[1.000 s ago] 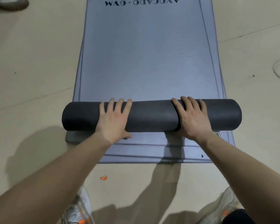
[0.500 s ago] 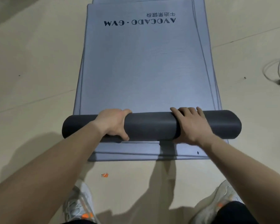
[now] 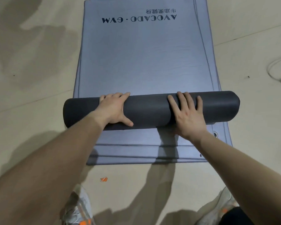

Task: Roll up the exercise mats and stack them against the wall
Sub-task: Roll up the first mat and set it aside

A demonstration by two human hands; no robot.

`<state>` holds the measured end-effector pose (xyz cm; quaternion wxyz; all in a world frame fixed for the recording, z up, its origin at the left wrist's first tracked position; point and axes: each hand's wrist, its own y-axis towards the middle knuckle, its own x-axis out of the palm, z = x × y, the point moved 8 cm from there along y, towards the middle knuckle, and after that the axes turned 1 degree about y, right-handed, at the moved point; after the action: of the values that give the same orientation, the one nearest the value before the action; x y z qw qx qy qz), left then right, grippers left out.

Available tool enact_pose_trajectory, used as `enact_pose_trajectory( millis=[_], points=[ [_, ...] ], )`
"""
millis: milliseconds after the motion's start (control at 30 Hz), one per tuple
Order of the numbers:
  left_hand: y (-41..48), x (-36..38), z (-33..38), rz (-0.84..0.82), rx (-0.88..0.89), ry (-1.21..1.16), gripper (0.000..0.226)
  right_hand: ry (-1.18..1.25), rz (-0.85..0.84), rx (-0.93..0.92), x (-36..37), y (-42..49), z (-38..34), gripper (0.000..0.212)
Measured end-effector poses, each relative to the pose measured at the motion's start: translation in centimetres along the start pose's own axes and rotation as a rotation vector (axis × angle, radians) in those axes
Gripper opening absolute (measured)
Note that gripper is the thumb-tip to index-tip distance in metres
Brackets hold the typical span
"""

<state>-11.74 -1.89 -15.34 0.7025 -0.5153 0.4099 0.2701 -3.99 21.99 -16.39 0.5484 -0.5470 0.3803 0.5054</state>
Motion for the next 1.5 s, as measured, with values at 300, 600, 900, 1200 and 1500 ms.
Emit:
enact_pose_trajectory(
  millis=[300,600,900,1200,1500],
  points=[
    [0.1,0.0,-1.7,0.191,0.046,0.268,0.123,0.048,-0.142,-0.067,-2.1,6.2,1.1,0.116],
    [-3.8,2.4,0.2,-0.247,0.095,0.133,0.128,0.125,-0.216,-0.04,0.0,-3.6,-0.7,0.13],
    [-8.0,1.7,-2.0,0.175,-0.098,0.136,0.108,0.257,-0.426,-0.082,-2.8,2.4,0.4,0.133],
    [-1.8,-1.7,-3.4,0.27,-0.054,-0.079,0.092,-0.007,-0.011,-0.028,-1.7,1.7,1.7,0.141],
    [3.4,-2.9,-3.0,0.218,0.003,0.203,0.131,-0.119,0.04,-0.022,-2.6,6.5,1.2,0.142]
  ],
)
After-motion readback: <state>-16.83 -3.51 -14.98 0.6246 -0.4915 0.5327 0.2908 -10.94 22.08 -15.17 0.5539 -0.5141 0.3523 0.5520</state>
